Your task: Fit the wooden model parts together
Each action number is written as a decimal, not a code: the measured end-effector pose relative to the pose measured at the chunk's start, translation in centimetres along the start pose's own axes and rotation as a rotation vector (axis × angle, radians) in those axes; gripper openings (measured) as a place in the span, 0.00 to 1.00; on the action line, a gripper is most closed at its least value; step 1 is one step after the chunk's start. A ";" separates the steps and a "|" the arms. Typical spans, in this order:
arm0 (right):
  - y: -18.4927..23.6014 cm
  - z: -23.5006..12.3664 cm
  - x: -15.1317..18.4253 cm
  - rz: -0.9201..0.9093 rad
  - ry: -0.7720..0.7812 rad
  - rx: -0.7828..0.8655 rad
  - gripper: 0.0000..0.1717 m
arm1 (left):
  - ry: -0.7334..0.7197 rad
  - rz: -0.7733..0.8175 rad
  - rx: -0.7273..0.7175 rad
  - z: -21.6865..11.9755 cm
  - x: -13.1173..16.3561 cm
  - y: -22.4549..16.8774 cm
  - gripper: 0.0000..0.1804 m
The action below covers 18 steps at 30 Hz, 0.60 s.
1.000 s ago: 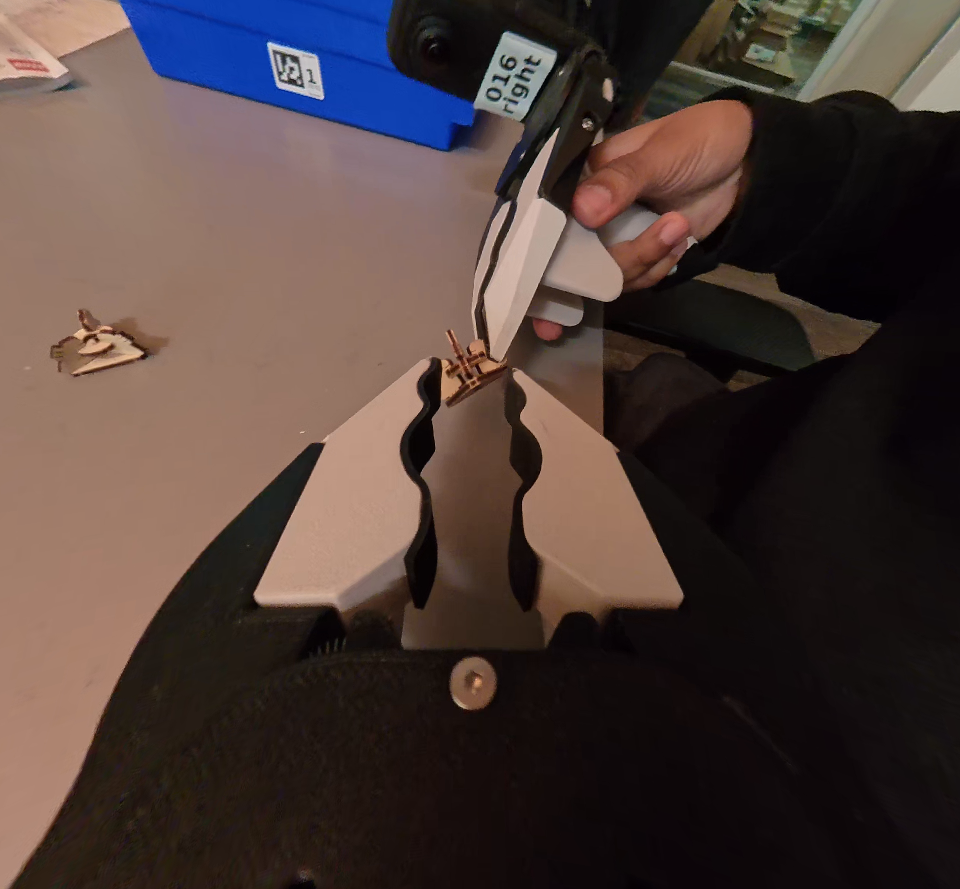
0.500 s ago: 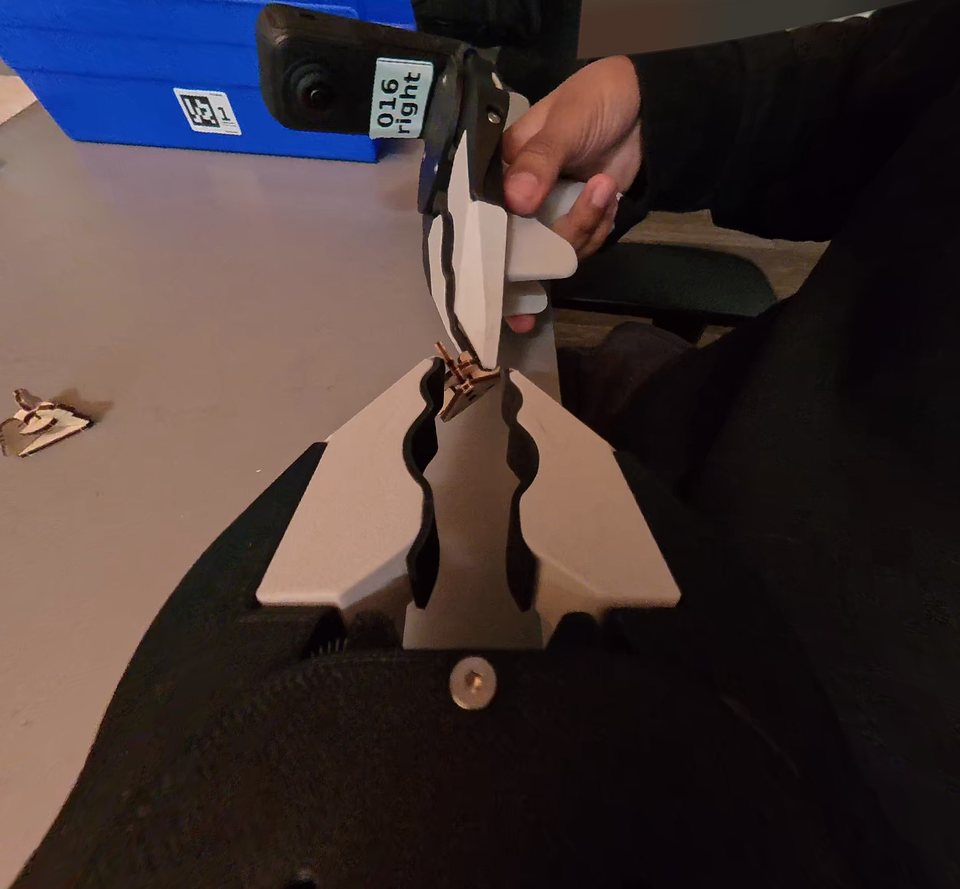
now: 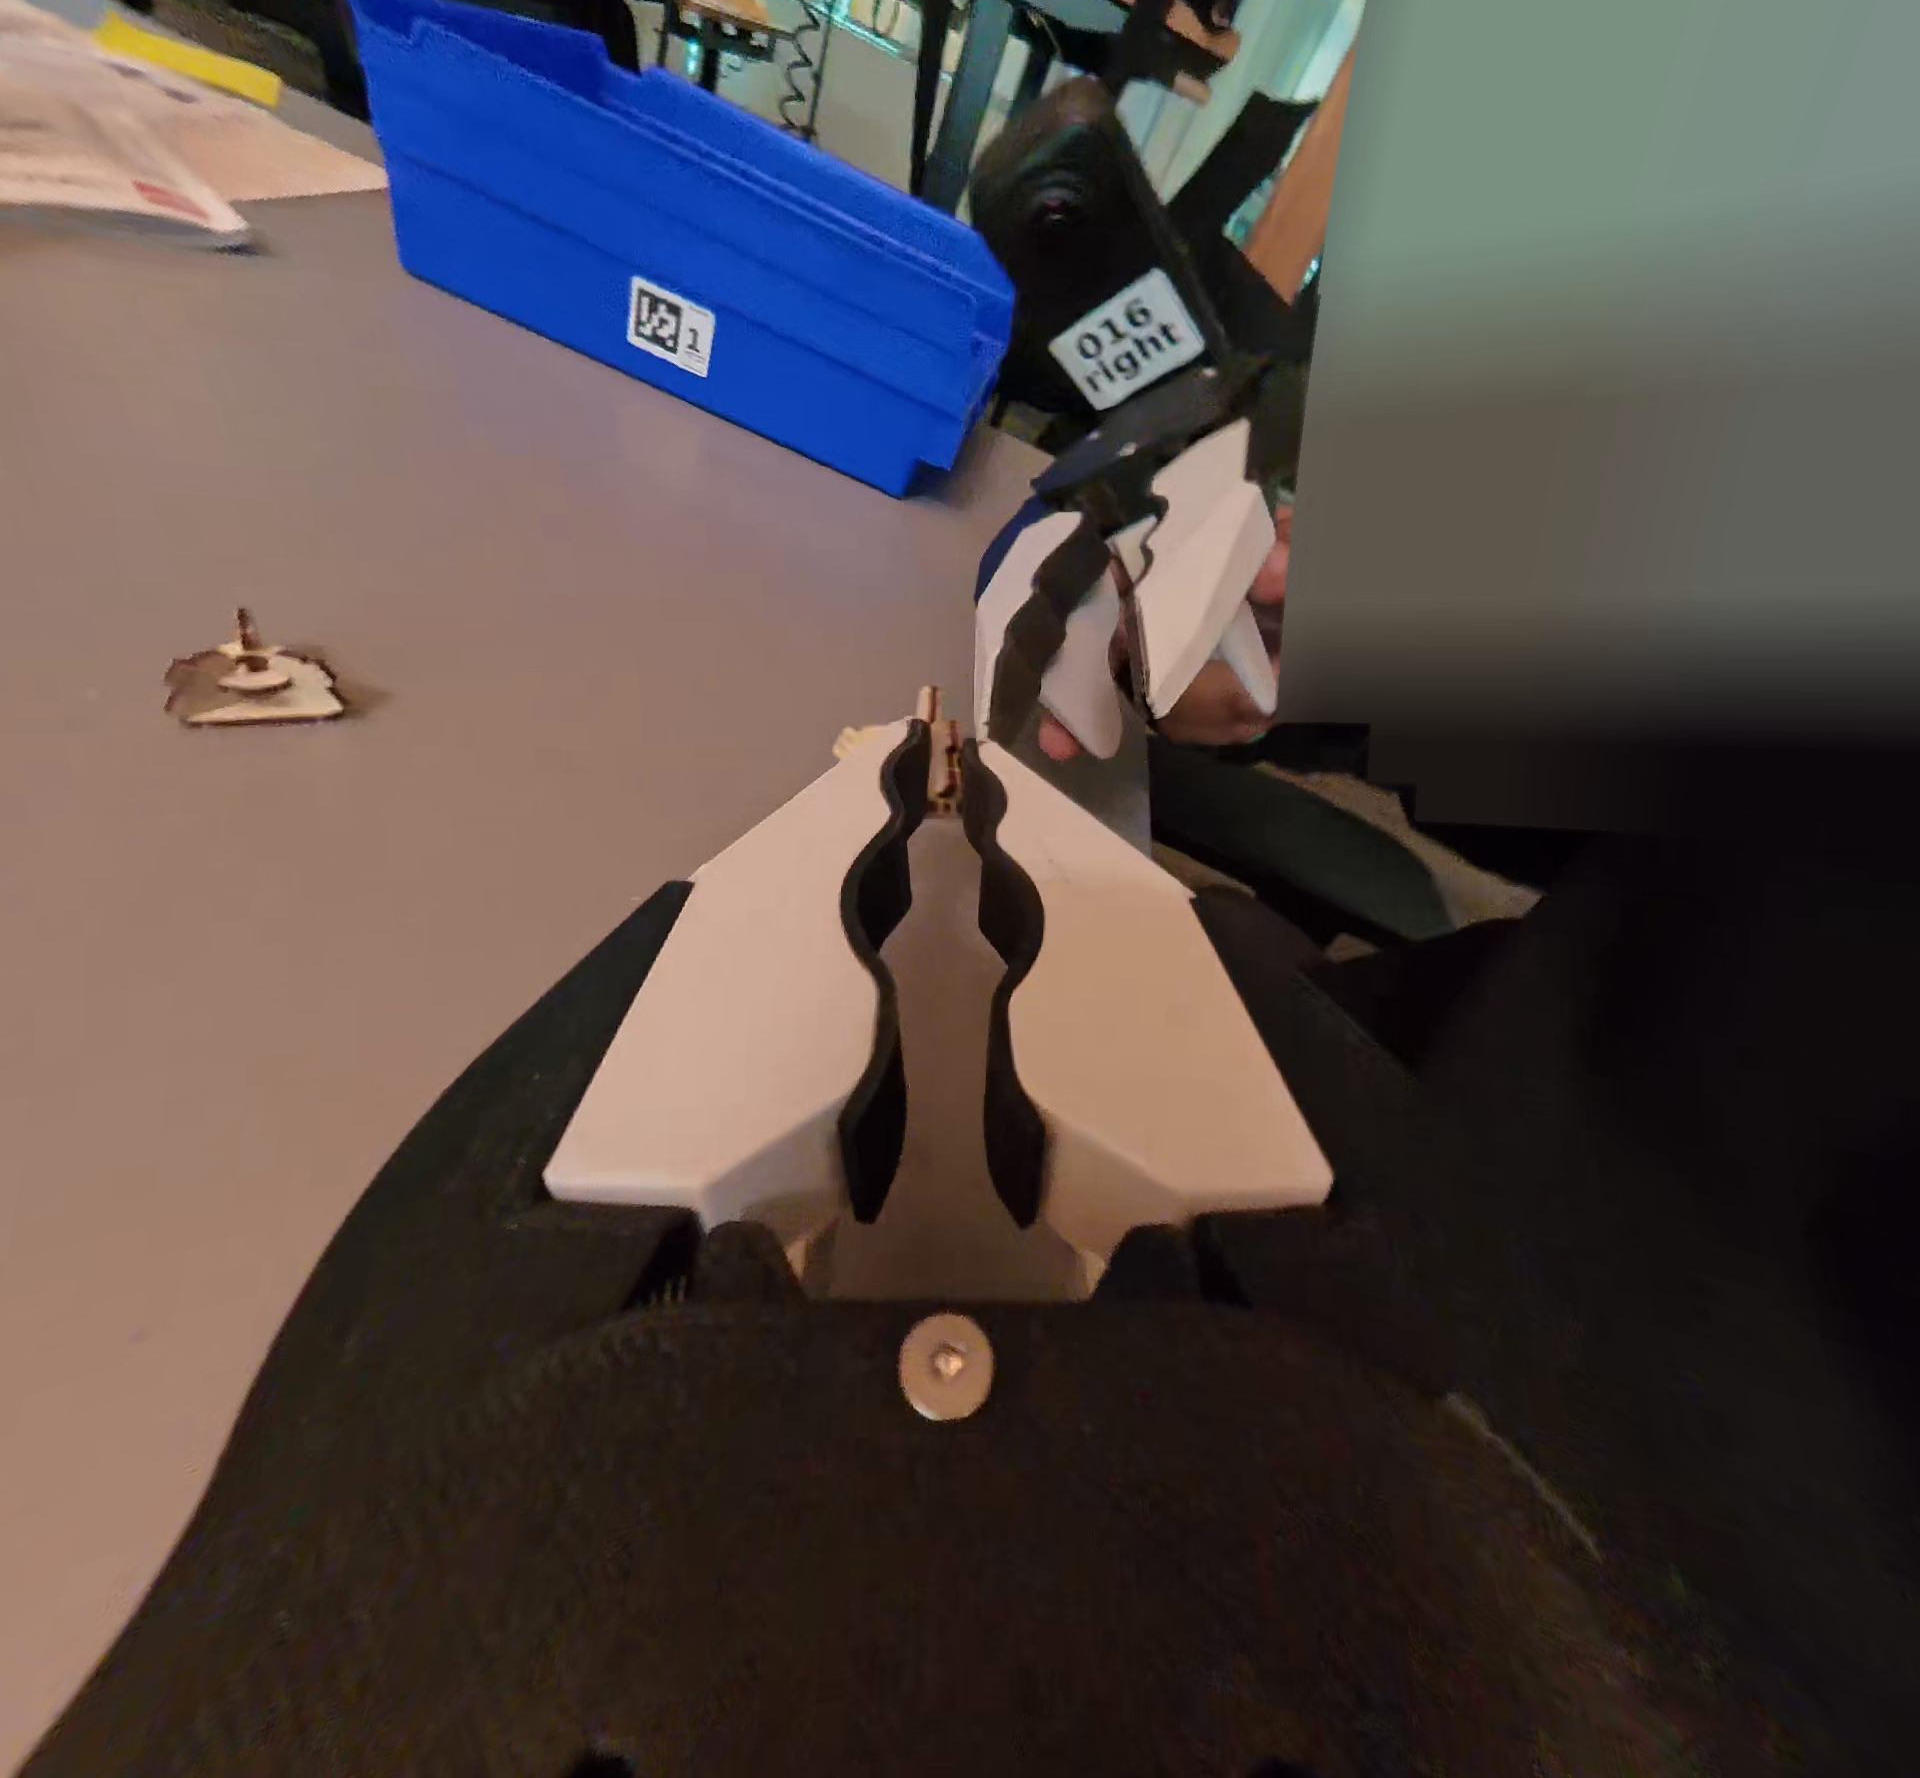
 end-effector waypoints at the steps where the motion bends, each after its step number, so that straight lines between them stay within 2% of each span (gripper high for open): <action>1: -0.1 0.1 -0.2 -0.038 -0.017 0.022 0.19 | -0.012 -0.030 0.007 -0.1 0.0 0.2 0.03; 6: 0.1 0.3 -1.2 -0.268 -0.120 0.144 0.22 | -0.105 -0.171 0.079 -0.8 -0.6 0.7 0.02; 8: 0.6 0.4 -1.3 -0.456 -0.155 0.199 0.25 | -0.146 -0.242 0.154 -1.0 -0.8 0.5 0.02; 11: 2.3 0.6 -1.0 -0.752 -0.230 0.186 0.31 | -0.214 -0.329 0.283 -1.4 -1.5 0.1 0.02; 15: 3.9 0.9 -0.8 -1.005 -0.313 0.194 0.27 | -0.300 -0.429 0.421 -2.0 -2.2 -0.3 0.03; 18: 4.2 1.5 -0.7 -1.210 -0.342 0.286 0.24 | -0.353 -0.517 0.570 -2.2 -2.5 -1.0 0.02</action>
Point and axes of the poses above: each gripper's, where its closed fingertips meet, z out along the fingers, x out of its underside, y = z × x across the jaws, the point moved 4 cm from there along -z, back along the fingers, and after that the axes turned 7 degrees about x, right-handed, at the moved point
